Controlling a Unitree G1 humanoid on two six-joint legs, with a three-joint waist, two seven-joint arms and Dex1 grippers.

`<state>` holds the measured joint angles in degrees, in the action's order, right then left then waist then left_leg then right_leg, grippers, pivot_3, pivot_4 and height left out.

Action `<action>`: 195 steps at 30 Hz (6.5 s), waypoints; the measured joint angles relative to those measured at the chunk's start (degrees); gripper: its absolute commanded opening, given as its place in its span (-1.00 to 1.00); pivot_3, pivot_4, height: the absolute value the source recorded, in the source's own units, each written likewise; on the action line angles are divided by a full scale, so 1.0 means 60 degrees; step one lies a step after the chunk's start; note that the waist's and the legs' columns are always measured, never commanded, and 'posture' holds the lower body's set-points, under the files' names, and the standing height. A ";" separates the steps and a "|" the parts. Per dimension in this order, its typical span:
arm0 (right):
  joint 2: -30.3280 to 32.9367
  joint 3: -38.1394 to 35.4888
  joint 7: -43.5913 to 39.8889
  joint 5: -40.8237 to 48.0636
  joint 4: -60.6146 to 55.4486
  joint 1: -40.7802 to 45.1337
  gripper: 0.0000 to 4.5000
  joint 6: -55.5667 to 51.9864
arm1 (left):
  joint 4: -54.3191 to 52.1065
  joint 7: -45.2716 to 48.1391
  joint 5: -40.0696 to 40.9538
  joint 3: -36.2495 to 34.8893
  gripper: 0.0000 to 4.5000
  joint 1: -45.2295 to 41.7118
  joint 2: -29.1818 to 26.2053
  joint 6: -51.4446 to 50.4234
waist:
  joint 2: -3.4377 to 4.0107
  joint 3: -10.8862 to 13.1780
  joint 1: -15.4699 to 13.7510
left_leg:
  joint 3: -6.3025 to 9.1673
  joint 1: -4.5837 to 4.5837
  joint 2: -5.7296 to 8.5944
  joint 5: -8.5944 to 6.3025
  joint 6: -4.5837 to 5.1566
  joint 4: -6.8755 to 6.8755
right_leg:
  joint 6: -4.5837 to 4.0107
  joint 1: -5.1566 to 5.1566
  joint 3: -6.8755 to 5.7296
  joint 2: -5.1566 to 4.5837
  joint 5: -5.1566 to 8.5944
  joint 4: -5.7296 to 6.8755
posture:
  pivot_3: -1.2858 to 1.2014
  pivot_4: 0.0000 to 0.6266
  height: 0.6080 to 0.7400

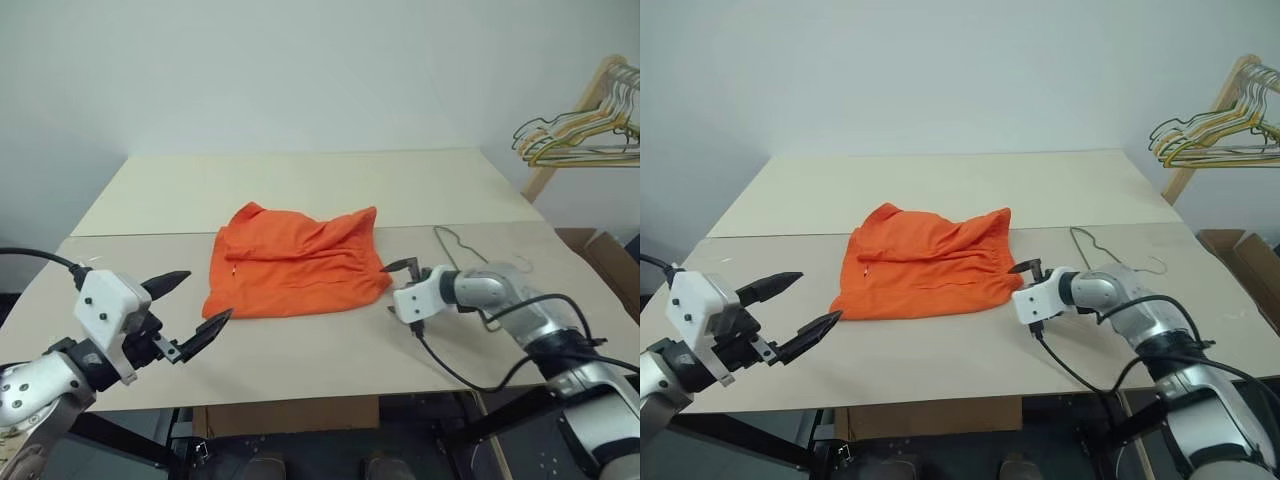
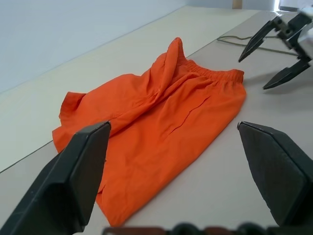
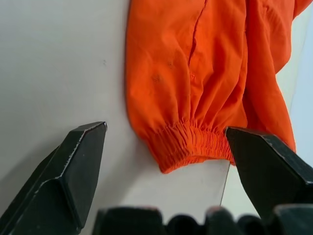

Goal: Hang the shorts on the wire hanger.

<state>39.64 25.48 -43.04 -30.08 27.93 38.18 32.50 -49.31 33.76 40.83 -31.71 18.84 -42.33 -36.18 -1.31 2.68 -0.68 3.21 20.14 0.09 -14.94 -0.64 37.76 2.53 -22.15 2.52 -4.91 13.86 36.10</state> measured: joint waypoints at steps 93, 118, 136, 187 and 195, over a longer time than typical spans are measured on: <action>-0.2434 -0.0996 0.4643 0.2705 0.4794 0.5581 -1.00 -0.1881 | 1.4045 0.0004 -0.8426 0.5749 -0.98 -1.3526 -0.0784 0.5507 | -0.0008 -0.0021 0.0717 | 0.0023 0.0078 0.0003 0.0044 -0.0076 -0.0007 | -0.0001 -0.0137 0.0017 0.0013 -0.0049 0.0088 | 0.04 -1.00 1.00; -0.0083 0.0643 0.7012 -0.1134 0.4769 0.1426 -1.00 0.5629 | 0.7033 0.2009 -0.5244 0.4774 -0.98 -0.3197 -0.2791 0.8360 | -0.0016 -0.0030 0.1721 | -0.0057 0.0142 0.0072 0.0017 0.0005 0.0009 | 0.0101 -0.0280 0.0191 -0.0058 -0.0086 0.0101 | 0.00 -1.00 1.00; 0.1298 0.0583 -0.0347 0.3805 0.0795 -0.0956 -1.00 0.4080 | 0.2280 0.5851 -0.3427 0.1827 -0.98 0.2397 -0.3460 0.4966 | -0.0013 -0.0028 0.1580 | -0.0079 -0.0079 0.0012 -0.0077 0.0113 0.0003 | 0.0081 -0.0010 0.0162 -0.0023 -0.0069 -0.0029 | -0.04 -1.00 1.00; 0.0388 -0.2824 0.1338 0.6027 0.0860 -0.0116 1.00 -1.2816 | 0.2502 0.2419 0.1464 0.2620 0.98 -0.4134 -0.1025 -0.0214 | -0.0083 -0.0074 0.1127 | -0.0257 -0.0120 -0.0023 -0.0153 0.0086 0.0023 | 0.0083 -0.0010 0.0254 0.0038 -0.0050 -0.0015 | -0.03 -1.00 1.00; -0.0099 -0.3224 0.1021 0.5995 0.2421 0.0735 0.16 -1.2982 | 0.2691 0.2695 0.1292 0.2818 1.00 -0.4220 -0.1025 -0.0157 | -0.0099 -0.0087 0.1316 | -0.0246 -0.0125 -0.0033 -0.0153 0.0086 0.0023 | 0.0083 0.0004 0.0253 0.0051 -0.0051 -0.0022 | -0.03 -1.00 1.00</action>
<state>39.04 6.13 -36.91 5.89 42.46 42.59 -45.39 -33.16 49.93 48.58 -14.80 -6.48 -48.48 -37.13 -1.90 2.16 7.21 1.74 19.40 -0.10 -15.85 -0.13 37.90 3.03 -22.13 4.03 -4.60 13.56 35.96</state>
